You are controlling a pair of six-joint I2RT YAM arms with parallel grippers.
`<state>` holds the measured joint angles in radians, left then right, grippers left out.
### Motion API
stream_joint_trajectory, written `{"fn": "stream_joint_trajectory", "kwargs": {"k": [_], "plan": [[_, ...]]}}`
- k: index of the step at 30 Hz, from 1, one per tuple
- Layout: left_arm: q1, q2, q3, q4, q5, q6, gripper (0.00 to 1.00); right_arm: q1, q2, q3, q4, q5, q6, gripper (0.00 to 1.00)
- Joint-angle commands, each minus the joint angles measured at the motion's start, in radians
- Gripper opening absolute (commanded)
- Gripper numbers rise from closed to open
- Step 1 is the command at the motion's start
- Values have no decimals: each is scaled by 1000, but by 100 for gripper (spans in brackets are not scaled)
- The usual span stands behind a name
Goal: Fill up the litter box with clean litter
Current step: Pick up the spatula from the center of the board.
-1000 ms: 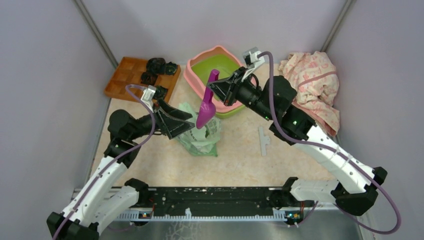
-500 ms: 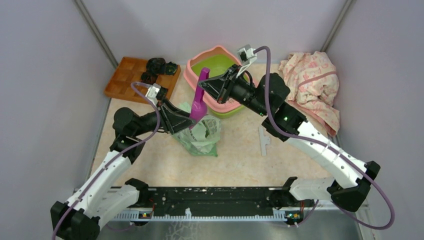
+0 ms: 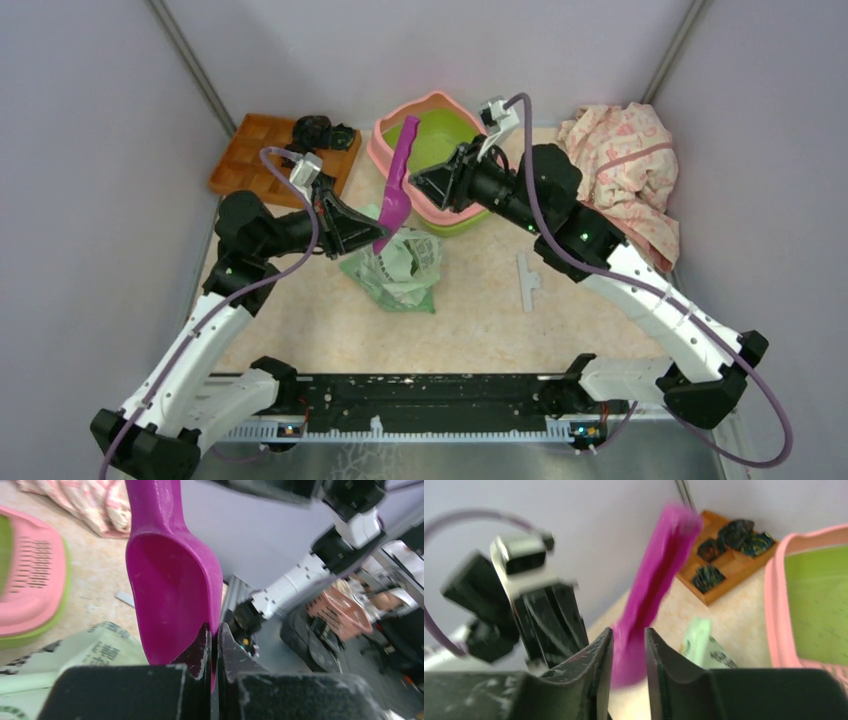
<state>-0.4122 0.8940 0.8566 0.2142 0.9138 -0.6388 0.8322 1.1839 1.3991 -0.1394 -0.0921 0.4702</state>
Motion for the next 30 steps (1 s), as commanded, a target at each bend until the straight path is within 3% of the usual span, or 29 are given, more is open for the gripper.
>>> {"fn": "stream_joint_trajectory", "kwargs": {"k": [1,4,9,16,18,23,27,30], "plan": [[15,13,99,-300,-118,186,0,6,-102,68,-286,-40,-102,36],[15,24,132,-386,-110,255,0,5,-141,101,-493,-37,-154,44],[15,57,173,-497,-58,342,0,5,-172,193,-734,-74,-247,48],[12,59,230,-685,-76,449,1,6,44,518,-1085,-117,-435,48],[6,39,234,-716,-132,455,2,6,84,518,-1076,-124,-461,48],[-27,61,301,-880,-305,473,1,7,214,567,-1081,71,-518,47],[-168,74,331,-959,-551,485,1,17,280,625,-1041,22,-542,45],[-247,98,350,-986,-600,488,1,14,291,600,-979,-40,-574,46]]}}
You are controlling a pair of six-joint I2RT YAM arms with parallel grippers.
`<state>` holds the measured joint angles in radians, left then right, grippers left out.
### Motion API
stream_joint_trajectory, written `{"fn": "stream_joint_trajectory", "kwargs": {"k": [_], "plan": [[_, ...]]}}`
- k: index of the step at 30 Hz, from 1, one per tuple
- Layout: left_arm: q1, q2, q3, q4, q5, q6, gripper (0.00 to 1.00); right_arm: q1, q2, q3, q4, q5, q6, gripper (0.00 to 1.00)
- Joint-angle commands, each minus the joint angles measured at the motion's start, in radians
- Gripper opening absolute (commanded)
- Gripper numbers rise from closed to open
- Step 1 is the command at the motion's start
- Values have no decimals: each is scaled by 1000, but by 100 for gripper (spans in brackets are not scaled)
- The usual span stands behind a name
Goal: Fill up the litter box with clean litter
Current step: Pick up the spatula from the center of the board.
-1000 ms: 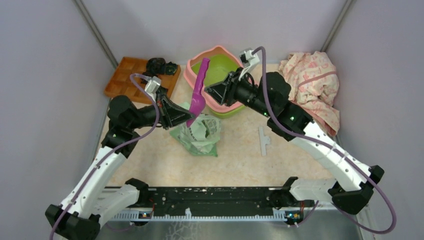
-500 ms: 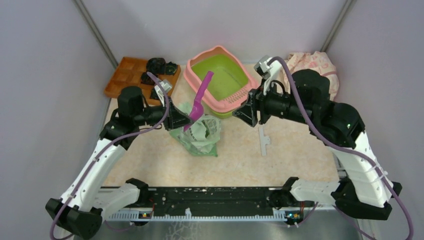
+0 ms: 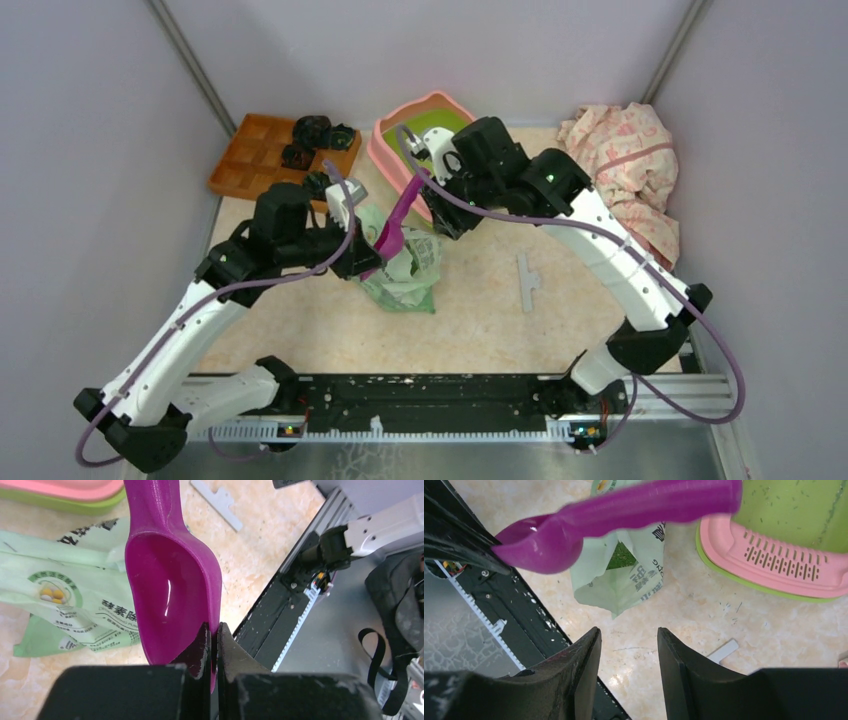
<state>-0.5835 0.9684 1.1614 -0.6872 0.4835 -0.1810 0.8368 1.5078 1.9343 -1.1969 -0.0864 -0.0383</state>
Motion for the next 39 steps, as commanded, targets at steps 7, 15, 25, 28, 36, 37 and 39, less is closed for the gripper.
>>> {"fn": "stream_joint_trajectory", "kwargs": {"k": [7,15,25,28,36,37,39], "plan": [[-146,59,100,-173,-216,52,0,8,-145,5,64,-24,-287,49],[-204,93,178,-292,-173,45,0,0,-297,-303,170,-222,-694,59],[-372,115,188,-401,-204,25,0,-189,-191,-202,151,-630,-836,62],[-431,106,210,-441,-266,18,0,-192,-142,-173,106,-720,-837,62],[-571,144,235,-498,-413,3,0,-133,-154,-261,150,-850,-711,66],[-589,151,243,-502,-427,5,0,-119,-147,-262,149,-842,-698,66],[-622,162,254,-509,-464,8,0,-105,-118,-255,146,-842,-658,65]]}}
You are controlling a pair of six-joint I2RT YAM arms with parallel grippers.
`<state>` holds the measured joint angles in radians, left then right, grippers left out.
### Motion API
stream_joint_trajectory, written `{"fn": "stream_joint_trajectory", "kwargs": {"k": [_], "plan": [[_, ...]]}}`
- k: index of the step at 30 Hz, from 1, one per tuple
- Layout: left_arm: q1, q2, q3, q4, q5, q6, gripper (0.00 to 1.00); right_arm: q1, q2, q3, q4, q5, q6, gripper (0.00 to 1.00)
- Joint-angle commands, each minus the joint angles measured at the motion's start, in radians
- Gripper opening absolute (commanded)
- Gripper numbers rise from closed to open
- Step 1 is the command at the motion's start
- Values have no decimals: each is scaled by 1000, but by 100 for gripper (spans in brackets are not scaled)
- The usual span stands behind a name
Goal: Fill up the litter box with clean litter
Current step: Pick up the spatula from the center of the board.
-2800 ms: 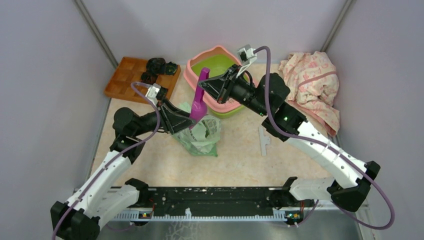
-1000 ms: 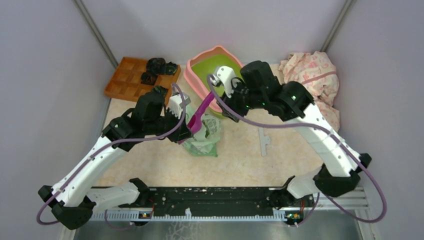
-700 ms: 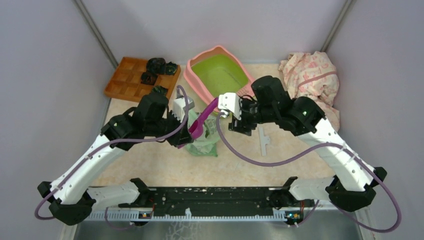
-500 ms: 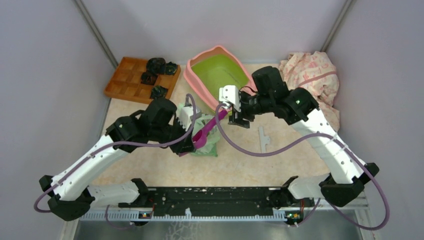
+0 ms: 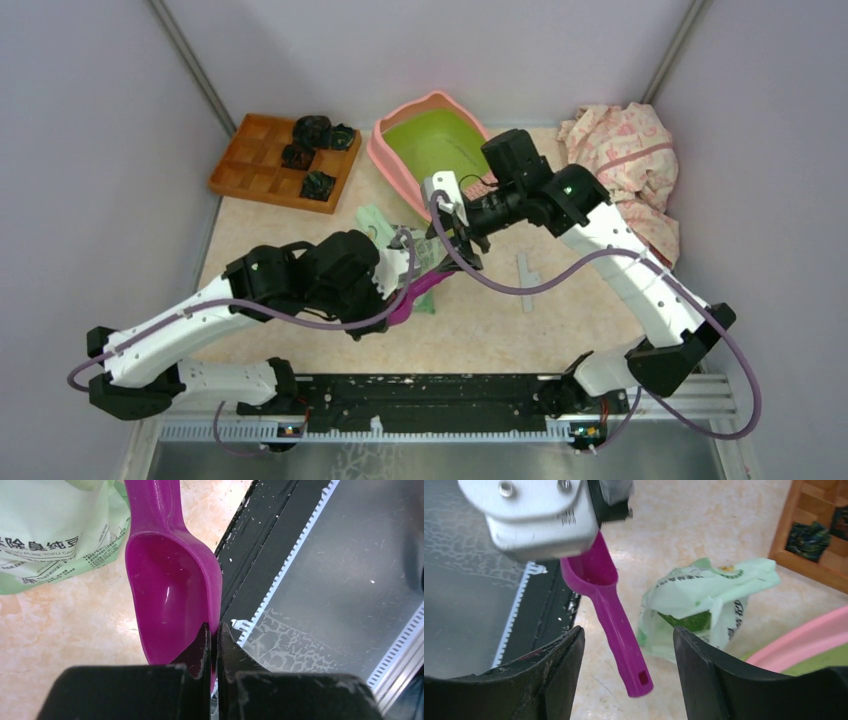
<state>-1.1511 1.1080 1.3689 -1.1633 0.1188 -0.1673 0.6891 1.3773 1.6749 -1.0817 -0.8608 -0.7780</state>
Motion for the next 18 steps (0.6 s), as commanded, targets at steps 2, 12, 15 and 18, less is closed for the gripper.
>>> {"fn": "stream_joint_trajectory", "kwargs": {"k": [2,12,15,18], "plan": [[-91,36,60,-43,-148,-7,0,58,59,28,1,-75,116,63],[-114,6,54,-36,-152,6,0,114,75,-120,68,-36,225,61],[-114,4,43,-30,-152,18,0,130,89,-127,64,-28,229,61],[-114,4,46,-23,-146,29,0,140,113,-128,57,-17,225,61]]}}
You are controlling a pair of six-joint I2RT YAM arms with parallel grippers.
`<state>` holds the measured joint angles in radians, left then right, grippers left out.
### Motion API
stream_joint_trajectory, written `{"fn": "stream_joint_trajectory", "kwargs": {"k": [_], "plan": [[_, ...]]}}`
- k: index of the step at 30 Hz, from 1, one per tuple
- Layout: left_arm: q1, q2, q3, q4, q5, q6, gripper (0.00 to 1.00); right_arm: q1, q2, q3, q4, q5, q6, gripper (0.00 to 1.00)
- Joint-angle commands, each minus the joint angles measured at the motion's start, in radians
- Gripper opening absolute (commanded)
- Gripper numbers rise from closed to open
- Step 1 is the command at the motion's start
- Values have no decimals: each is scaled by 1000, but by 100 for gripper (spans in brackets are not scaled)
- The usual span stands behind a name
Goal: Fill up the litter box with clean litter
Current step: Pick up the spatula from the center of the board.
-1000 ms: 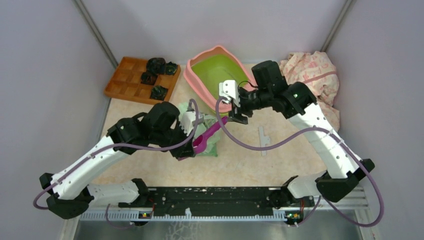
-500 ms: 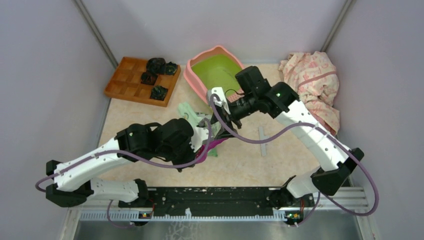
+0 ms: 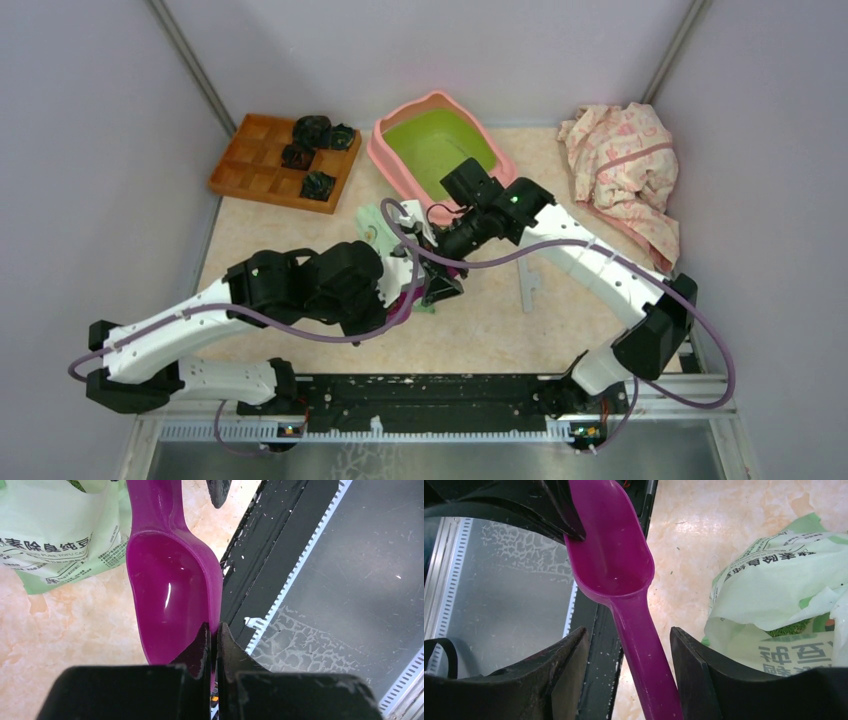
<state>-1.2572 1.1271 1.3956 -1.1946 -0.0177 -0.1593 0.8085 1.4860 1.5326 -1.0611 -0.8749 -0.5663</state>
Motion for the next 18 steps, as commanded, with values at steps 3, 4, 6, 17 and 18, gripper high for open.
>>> {"fn": "stream_joint_trajectory", "kwargs": {"k": [3,4,6,17,18], "plan": [[-9,-26,25,12,-10,25,0,20,15,3,40,2,11,62],[-10,-33,26,12,-9,24,0,21,18,-1,41,7,8,62],[-9,-49,28,12,-8,24,0,21,26,-5,43,6,2,62],[-10,-116,11,12,-10,24,0,-2,40,-20,41,-12,-19,56],[-10,-119,11,12,-12,24,0,-5,36,-23,44,-21,-19,55]]}}
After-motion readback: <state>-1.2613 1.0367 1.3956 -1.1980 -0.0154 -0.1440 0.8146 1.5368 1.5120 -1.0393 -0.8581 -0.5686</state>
